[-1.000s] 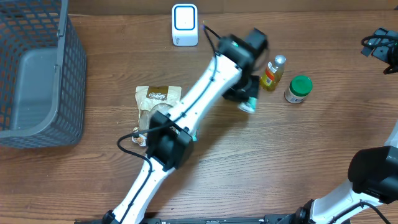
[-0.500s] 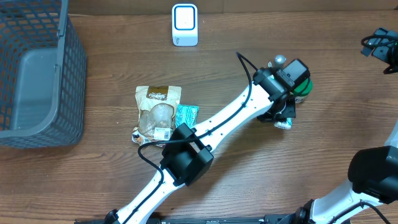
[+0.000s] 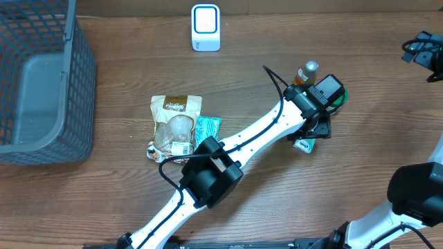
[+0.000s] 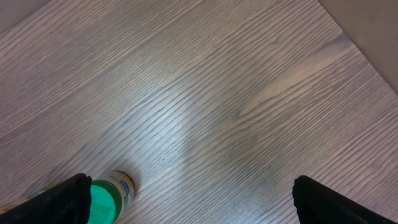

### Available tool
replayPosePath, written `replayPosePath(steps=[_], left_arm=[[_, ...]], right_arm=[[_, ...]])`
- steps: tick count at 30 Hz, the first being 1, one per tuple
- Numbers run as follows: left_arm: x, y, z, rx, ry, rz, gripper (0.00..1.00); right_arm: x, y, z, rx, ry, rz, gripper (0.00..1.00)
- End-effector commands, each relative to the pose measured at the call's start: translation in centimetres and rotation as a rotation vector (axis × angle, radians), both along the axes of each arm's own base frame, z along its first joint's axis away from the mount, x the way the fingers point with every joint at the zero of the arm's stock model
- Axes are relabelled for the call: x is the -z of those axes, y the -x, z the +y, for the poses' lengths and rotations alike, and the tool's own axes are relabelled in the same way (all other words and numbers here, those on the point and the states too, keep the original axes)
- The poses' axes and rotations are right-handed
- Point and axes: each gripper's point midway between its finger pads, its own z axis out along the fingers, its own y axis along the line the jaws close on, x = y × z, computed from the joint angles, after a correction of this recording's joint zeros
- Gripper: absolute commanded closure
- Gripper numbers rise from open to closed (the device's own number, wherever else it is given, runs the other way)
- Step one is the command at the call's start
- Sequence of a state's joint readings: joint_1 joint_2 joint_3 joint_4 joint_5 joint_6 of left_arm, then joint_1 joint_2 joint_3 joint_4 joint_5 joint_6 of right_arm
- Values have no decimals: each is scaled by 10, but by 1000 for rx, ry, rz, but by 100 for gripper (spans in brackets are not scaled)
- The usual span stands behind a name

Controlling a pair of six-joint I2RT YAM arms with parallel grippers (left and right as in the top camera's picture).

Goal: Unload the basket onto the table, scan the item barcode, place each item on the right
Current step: 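Lower the Kleenex pack beside the jar and open the left gripper, then move the left gripper back over the mint-green wet-wipes pack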

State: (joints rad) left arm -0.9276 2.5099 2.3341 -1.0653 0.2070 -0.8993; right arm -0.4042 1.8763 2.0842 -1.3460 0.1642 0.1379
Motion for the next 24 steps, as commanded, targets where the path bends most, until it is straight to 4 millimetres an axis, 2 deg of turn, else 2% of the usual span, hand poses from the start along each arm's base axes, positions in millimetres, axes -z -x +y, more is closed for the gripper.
replayPosePath(steps=[1, 3, 4, 6, 7, 9, 12, 13, 14, 15, 24], left_arm=[[-11, 4, -1, 158, 52, -1, 28], [-27, 0, 7, 196, 68, -3, 27], [-44, -5, 19, 232, 67, -16, 27], [-63, -9, 37, 293, 52, -40, 27], [-75, -10, 59, 340, 19, -44, 26], [-78, -12, 87, 345, -59, -29, 25], [-72, -14, 133, 315, -222, 18, 23], [-68, -15, 155, 298, -306, 39, 23], [-66, -19, 169, 292, -358, 41, 17], [-60, -21, 177, 323, -381, 48, 0], [-28, -29, 232, 284, -514, 152, 0]], right_arm=[[-6, 0, -2, 8, 13, -17, 0], [-6, 0, -2, 8, 13, -17, 0], [-6, 0, -2, 8, 13, -17, 0], [-6, 0, -2, 8, 13, -17, 0], [-6, 0, -2, 8, 13, -17, 0], [-6, 0, -2, 8, 13, -17, 0], [-6, 0, -2, 8, 13, -17, 0], [-6, 0, -2, 8, 13, -17, 0], [-6, 0, -2, 8, 13, -17, 0], [-6, 0, -2, 8, 13, -17, 0], [-6, 0, -2, 8, 13, -17, 0]])
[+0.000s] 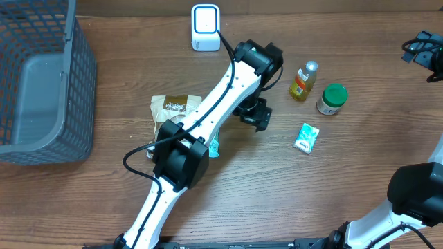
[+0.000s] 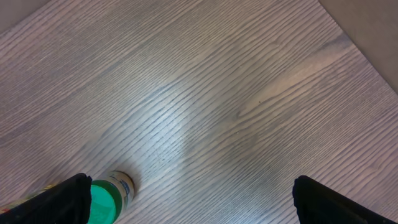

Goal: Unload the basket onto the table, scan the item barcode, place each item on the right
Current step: 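Move the left gripper back over the mint-green wet-wipes pack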

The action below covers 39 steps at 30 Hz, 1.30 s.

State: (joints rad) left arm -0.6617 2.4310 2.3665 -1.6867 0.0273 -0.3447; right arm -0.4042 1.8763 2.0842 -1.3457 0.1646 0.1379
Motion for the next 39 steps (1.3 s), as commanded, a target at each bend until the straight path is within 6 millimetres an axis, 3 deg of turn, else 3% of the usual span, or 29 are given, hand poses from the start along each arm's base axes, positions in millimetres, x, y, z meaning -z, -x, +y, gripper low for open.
replayPosePath(steps=[1, 15, 18, 29, 32, 33, 35, 36, 39], left_arm=[[7, -5, 29, 0, -68, 15, 0], [34, 18, 56, 20, -150, 148, 1], [34, 19, 57, 19, -153, 150, 9], [31, 13, 64, -75, -196, 109, 8], [31, 13, 65, -75, -197, 109, 18], [31, 13, 65, -74, -199, 107, 31], [31, 12, 67, -70, -210, 100, 76], [31, 12, 68, -66, -214, 100, 91], [34, 15, 71, -57, -223, 113, 96]], right_arm=[[-6, 0, -2, 8, 12, -17, 0], [-6, 0, -2, 8, 12, -17, 0], [-6, 0, -2, 8, 12, -17, 0], [-6, 0, -2, 8, 12, -17, 0], [-6, 0, -2, 8, 12, -17, 0], [-6, 0, -2, 8, 12, -17, 0], [-6, 0, -2, 8, 12, -17, 0], [-6, 0, -2, 8, 12, -17, 0], [-6, 0, -2, 8, 12, -17, 0]])
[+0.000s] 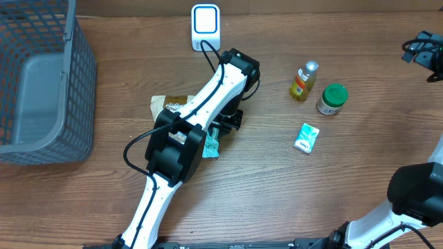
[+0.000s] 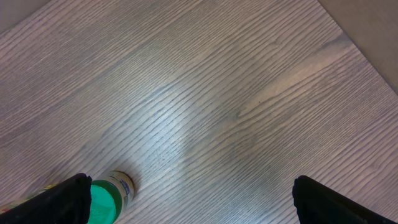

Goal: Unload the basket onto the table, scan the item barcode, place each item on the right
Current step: 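Move the left gripper back over the mint-green wet-wipes pack, then lower the left gripper and close it on the wipes pack edge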

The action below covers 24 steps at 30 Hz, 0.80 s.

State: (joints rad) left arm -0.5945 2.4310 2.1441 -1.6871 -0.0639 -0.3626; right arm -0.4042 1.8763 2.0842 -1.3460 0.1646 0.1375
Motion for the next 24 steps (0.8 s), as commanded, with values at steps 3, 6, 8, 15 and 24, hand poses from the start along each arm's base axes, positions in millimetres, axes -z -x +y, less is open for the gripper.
replayPosePath(steps=[3, 6, 8, 15, 24], left_arm=[[-3, 3, 12, 7, -38, 0, 96], [-1, 3, 20, 21, -76, -3, 96], [1, 5, 22, 23, -85, 6, 95], [16, 5, 20, 23, -75, -2, 95], [40, 11, -19, -60, 134, 30, 96]], right_arm=[[-6, 0, -2, 9, 12, -18, 0], [-6, 0, -2, 9, 12, -18, 0], [-6, 0, -2, 9, 12, -18, 0], [-6, 0, -2, 9, 12, -18, 0], [-6, 0, -2, 9, 12, -18, 0]])
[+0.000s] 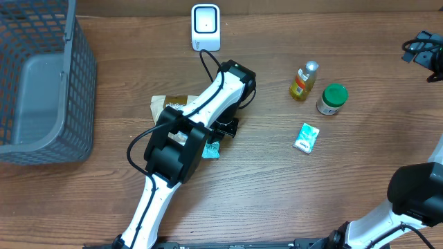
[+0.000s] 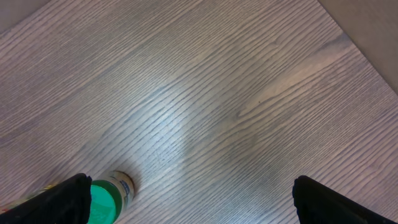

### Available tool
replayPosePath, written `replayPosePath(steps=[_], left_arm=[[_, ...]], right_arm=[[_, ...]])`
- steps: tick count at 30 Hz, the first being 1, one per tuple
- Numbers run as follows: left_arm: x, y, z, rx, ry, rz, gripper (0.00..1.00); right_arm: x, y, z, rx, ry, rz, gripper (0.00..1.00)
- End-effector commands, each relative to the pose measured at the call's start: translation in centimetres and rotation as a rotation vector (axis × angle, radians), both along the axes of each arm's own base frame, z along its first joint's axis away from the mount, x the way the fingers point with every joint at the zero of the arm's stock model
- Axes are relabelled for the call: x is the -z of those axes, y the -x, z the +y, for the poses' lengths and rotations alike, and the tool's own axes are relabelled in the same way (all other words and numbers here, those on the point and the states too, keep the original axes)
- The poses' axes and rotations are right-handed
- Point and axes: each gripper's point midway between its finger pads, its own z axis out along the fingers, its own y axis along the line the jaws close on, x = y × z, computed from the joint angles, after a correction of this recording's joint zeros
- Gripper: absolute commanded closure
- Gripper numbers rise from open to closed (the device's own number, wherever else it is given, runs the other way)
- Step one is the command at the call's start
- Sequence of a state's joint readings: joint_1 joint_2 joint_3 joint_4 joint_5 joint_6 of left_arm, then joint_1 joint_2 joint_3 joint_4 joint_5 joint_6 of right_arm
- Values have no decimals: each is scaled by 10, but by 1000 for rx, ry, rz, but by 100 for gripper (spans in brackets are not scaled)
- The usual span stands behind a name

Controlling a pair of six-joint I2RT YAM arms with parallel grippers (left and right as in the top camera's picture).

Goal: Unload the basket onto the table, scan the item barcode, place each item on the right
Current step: 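Lower the left gripper and close it on the wipes pack edge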

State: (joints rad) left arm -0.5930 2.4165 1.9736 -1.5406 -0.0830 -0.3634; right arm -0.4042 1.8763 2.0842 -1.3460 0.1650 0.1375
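The white barcode scanner (image 1: 205, 28) stands at the table's back edge. My left arm reaches across the middle, and its gripper (image 1: 223, 128) hangs low over a teal packet (image 1: 211, 148) beside a tan snack bag (image 1: 168, 106); the arm hides most of both. The overhead view does not show how its jaws stand. A second teal packet (image 1: 306, 137) lies to the right. My right gripper (image 1: 423, 50) sits at the far right edge. In its wrist view the right gripper (image 2: 199, 202) is wide open over bare wood, with a green-lidded jar (image 2: 107, 199) by its left finger.
A grey mesh basket (image 1: 77, 90) fills the left side. A small amber bottle (image 1: 302, 79) and the green-lidded jar (image 1: 333, 98) stand together at the right, behind the loose teal packet.
My left gripper has shifted slightly left and toward the front, settling lower over the teal packet by the snack bag. The right arm and all other items are unchanged.
My left gripper was first at the right, over the loose teal packet below the jar. It then stood mid-table with that packet left lying where it was. After that it was near the snack bag, and now it sits over the teal packet there.
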Motion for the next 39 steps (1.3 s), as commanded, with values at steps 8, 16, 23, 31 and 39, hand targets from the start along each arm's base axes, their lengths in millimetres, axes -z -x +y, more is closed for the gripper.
replayPosePath(steps=[8, 16, 23, 31, 39], left_arm=[[7, -16, -91, -136, 498, 9, 96], [-47, -61, -105, -183, 699, -59, 96], [-69, -49, -25, -96, 345, -58, 96], [-56, -24, -11, -6, 211, 14, 95], [-33, 6, 7, 42, 115, 130, 95]], right_arm=[[-6, 0, -2, 8, 12, -18, 0], [-6, 0, -2, 8, 12, -18, 0], [-6, 0, -2, 8, 12, -18, 0], [-6, 0, -2, 8, 12, -18, 0], [-6, 0, -2, 8, 12, -18, 0]])
